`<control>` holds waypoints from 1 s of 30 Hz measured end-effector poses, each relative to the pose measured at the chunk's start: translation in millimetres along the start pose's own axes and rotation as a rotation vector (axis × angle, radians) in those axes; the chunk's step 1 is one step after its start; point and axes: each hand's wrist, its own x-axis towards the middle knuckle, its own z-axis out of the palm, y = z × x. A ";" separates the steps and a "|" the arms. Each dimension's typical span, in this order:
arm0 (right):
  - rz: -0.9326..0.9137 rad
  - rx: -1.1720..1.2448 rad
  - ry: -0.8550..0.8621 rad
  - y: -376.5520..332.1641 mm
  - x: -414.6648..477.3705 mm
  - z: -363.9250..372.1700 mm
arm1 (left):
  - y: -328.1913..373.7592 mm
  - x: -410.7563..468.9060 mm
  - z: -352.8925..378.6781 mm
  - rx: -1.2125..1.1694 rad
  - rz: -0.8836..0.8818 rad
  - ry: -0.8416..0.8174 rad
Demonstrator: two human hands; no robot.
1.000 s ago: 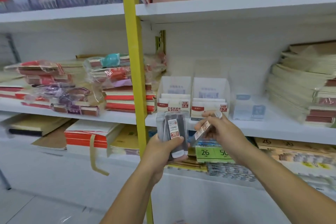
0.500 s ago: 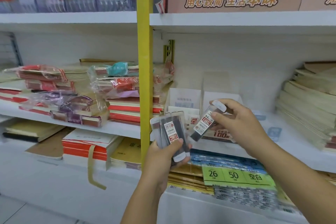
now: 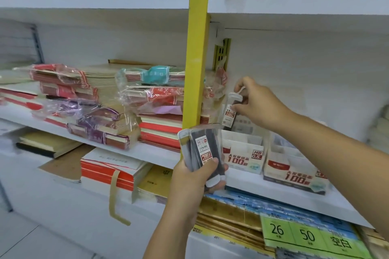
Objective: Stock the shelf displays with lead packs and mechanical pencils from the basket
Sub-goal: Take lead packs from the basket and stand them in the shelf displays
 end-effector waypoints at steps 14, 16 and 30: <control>-0.076 -0.434 0.012 -1.3 -9.4 8.5 | 10.7 -1.4 -10.6 -0.037 -0.061 -0.027; -0.085 -0.195 0.103 -10.5 -34.1 4.1 | 12.7 -5.9 -8.1 -0.067 -0.072 -0.052; 0.142 0.684 -0.151 -24.8 -117.5 -9.3 | 26.8 -19.7 -0.7 0.034 -0.058 -0.180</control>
